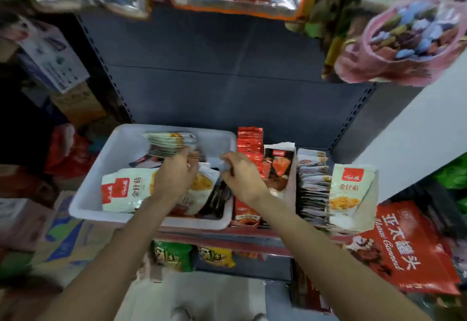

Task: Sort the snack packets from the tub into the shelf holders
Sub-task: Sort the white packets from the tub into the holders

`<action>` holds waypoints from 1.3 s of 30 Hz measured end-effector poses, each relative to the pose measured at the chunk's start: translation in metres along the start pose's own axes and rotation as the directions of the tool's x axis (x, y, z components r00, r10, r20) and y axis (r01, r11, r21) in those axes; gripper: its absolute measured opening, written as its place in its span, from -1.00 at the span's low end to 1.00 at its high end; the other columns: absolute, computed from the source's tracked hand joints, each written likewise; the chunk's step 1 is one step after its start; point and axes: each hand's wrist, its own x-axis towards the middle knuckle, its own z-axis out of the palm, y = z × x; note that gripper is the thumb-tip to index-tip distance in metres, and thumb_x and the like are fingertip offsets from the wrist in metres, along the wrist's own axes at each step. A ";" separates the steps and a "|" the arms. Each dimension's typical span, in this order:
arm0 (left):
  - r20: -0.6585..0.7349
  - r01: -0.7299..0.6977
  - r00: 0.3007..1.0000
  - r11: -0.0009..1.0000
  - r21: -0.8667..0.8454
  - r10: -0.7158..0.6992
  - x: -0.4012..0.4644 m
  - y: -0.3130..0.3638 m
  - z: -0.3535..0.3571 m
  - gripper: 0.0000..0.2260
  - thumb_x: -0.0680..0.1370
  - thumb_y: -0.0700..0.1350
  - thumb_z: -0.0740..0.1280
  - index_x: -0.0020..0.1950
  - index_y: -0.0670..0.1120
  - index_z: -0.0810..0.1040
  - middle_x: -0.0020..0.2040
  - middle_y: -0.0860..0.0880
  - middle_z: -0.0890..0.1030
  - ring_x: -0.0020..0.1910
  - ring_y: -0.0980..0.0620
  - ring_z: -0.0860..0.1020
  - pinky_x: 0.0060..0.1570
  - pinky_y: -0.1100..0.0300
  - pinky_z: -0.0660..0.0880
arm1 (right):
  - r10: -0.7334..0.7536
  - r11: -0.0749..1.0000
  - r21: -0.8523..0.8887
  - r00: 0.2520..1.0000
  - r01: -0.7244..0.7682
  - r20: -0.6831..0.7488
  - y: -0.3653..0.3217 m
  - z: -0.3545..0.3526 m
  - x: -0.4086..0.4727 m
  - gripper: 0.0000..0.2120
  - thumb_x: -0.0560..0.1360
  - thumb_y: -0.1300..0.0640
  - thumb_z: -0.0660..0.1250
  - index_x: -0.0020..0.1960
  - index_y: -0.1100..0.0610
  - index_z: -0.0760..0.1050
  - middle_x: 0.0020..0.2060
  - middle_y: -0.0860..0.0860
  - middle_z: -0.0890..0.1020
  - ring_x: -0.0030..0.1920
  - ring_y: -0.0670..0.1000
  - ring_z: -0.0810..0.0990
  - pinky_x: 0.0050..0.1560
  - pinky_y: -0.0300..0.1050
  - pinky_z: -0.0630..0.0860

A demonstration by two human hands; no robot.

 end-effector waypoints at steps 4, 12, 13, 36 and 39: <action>0.239 -0.051 0.971 0.994 0.101 0.025 0.016 -0.079 -0.012 -0.54 0.49 -0.02 0.38 0.36 -0.07 0.40 0.34 -0.12 0.45 0.29 -0.12 0.42 0.22 0.08 0.36 | 0.146 0.989 -0.072 0.951 -0.132 0.273 -0.025 0.063 0.035 -0.29 0.49 -0.01 0.36 0.48 0.24 0.12 0.42 0.19 0.25 0.44 0.19 0.21 0.38 -0.03 0.22; 0.467 -0.247 0.869 0.961 0.120 0.165 0.035 -0.142 -0.014 -0.53 0.59 0.00 0.26 0.45 -0.13 0.31 0.49 -0.10 0.25 0.48 -0.10 0.20 0.43 0.01 0.17 | 0.416 0.877 -0.402 0.833 -0.262 0.364 -0.023 0.124 0.053 0.02 0.43 -0.27 0.32 0.52 0.11 -0.29 0.52 0.16 -0.21 0.52 0.17 -0.19 0.47 0.04 0.02; 0.431 -0.219 0.885 0.974 0.051 0.176 0.036 -0.141 -0.015 -0.63 0.59 -0.12 0.26 0.38 -0.20 0.40 0.43 -0.19 0.35 0.42 -0.15 0.32 0.37 0.00 0.28 | 0.431 0.864 -0.420 0.839 -0.277 0.333 -0.025 0.126 0.054 0.02 0.41 -0.29 0.31 0.53 0.10 -0.27 0.52 0.15 -0.17 0.52 0.16 -0.13 0.46 0.03 0.07; -0.061 -0.229 0.973 0.950 -0.214 0.221 0.020 -0.093 -0.072 -0.81 0.49 -0.18 0.39 0.10 -0.09 0.56 -0.06 -0.07 0.65 -0.11 -0.03 0.59 -0.05 0.08 0.53 | 0.066 0.991 -0.113 0.997 -0.070 -0.035 -0.077 0.082 0.049 -0.51 0.52 0.18 0.32 0.42 0.08 0.31 0.40 0.09 0.31 0.42 0.07 0.24 0.36 -0.13 0.24; -0.106 -0.265 0.963 0.938 -0.221 0.247 0.016 -0.059 -0.074 -0.79 0.51 -0.11 0.38 0.13 -0.10 0.53 -0.08 -0.04 0.63 -0.10 -0.01 0.57 -0.05 0.10 0.50 | -0.003 0.998 -0.065 0.977 -0.011 -0.212 -0.072 0.051 0.042 -0.79 0.51 0.22 0.30 0.13 0.21 0.52 0.06 0.10 0.55 0.11 0.09 0.49 0.01 -0.23 0.33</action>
